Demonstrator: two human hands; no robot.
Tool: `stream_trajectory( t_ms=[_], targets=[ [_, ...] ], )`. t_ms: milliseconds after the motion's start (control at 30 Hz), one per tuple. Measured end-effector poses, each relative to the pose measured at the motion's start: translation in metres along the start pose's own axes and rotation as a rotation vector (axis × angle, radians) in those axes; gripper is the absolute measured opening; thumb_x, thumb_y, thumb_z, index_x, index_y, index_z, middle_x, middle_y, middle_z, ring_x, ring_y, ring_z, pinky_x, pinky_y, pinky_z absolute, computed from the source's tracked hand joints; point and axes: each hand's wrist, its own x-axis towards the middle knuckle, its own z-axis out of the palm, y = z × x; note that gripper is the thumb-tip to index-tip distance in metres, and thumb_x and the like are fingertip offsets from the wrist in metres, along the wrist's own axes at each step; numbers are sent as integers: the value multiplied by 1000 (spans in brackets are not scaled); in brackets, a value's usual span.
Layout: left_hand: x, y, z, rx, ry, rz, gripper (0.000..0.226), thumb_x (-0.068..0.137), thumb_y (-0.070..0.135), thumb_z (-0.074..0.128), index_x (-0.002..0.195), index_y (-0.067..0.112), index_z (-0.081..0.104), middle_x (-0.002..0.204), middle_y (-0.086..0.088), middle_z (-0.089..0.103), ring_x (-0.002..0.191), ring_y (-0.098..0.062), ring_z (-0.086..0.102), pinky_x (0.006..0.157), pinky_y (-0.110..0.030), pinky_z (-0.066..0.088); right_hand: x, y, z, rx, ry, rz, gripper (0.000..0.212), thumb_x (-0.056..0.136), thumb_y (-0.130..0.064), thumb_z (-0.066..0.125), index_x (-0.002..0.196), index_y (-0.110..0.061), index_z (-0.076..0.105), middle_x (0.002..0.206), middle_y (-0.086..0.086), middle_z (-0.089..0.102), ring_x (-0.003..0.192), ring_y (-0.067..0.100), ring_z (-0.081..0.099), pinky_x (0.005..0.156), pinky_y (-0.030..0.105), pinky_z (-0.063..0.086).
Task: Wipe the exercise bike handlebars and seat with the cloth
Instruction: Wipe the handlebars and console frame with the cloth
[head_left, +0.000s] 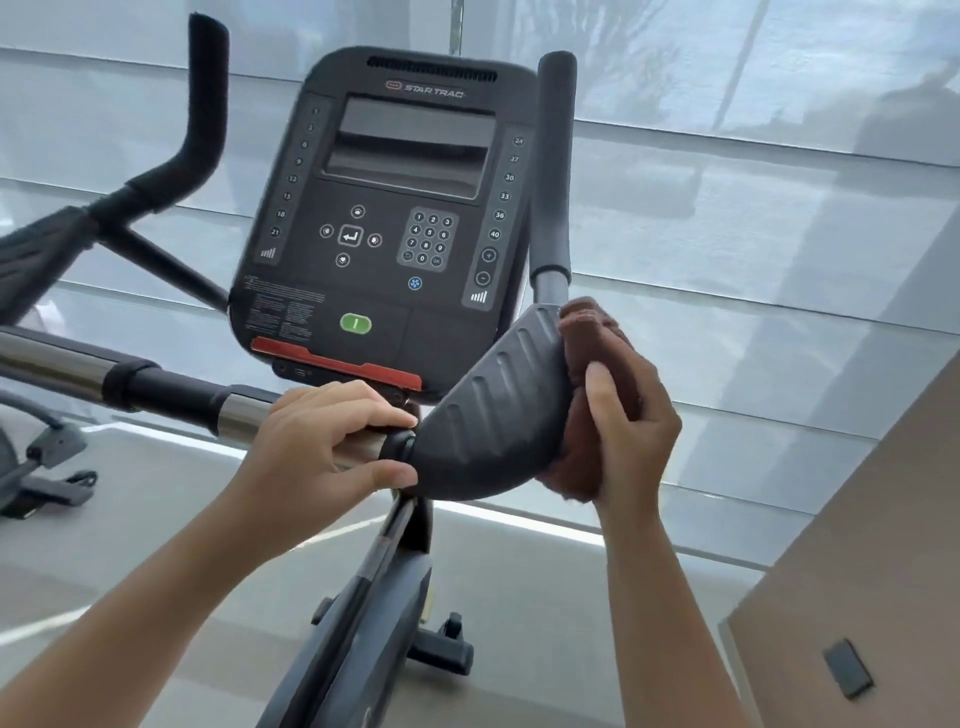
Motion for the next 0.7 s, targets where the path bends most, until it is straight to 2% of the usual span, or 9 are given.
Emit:
stream_trajectory(
  t_ms=[100,200,267,333,433,533,567,700],
  targets=[
    [2,0,-1,-27,-10,5,45,63,48,64,89,13,71,81,7,65,79,-16,61,74,-50,45,25,-1,3,92,-58,79,25,85,-1,57,105,-14,64,109,7,65,103,16,61,95,37,46],
    [3,1,-1,-45,-13,-6,41,62,48,64,87,15,71,80,6,65,78,-15,62,73,-49,46,-9,2,2,146,25,88,25,83,-15,60,103,-28,67,112,4,64,107,12,60,93,27,47],
    [3,2,0,-60,-4,-20,36,62,49,64,86,22,68,79,6,65,77,-11,61,73,-44,47,-41,2,2,104,74,-11,28,77,-25,62,102,-34,67,111,-2,61,104,5,59,88,14,45],
    [4,3,1,-88,-2,-47,34,61,49,65,87,26,67,78,8,65,78,-10,60,75,-39,46,-51,0,3,61,93,-107,29,76,-27,62,102,-39,66,109,-7,57,102,3,58,84,9,44],
    [3,4,1,-113,-4,-74,38,60,47,67,87,20,69,78,9,65,79,-12,60,76,-40,47,-25,1,0,33,48,-98,26,77,-19,62,102,-26,66,107,2,59,102,9,58,89,16,45],
    [3,6,0,-106,-14,-67,42,60,42,70,89,11,71,79,4,65,77,-14,60,73,-35,47,5,0,0,133,-2,76,24,84,-5,59,105,-11,66,111,13,63,107,20,59,98,37,45],
    [4,5,0,-104,-20,-71,41,59,38,73,89,10,71,79,3,64,77,-14,60,72,-32,46,3,0,2,170,24,115,23,85,-5,58,106,-9,66,112,13,64,107,20,60,98,39,45],
    [2,5,1,-89,-5,-82,33,59,26,74,88,9,71,77,5,63,75,-12,59,71,-27,42,-44,-6,17,220,263,164,28,80,-22,59,106,-20,68,113,6,64,106,12,60,96,30,48]
  ],
)
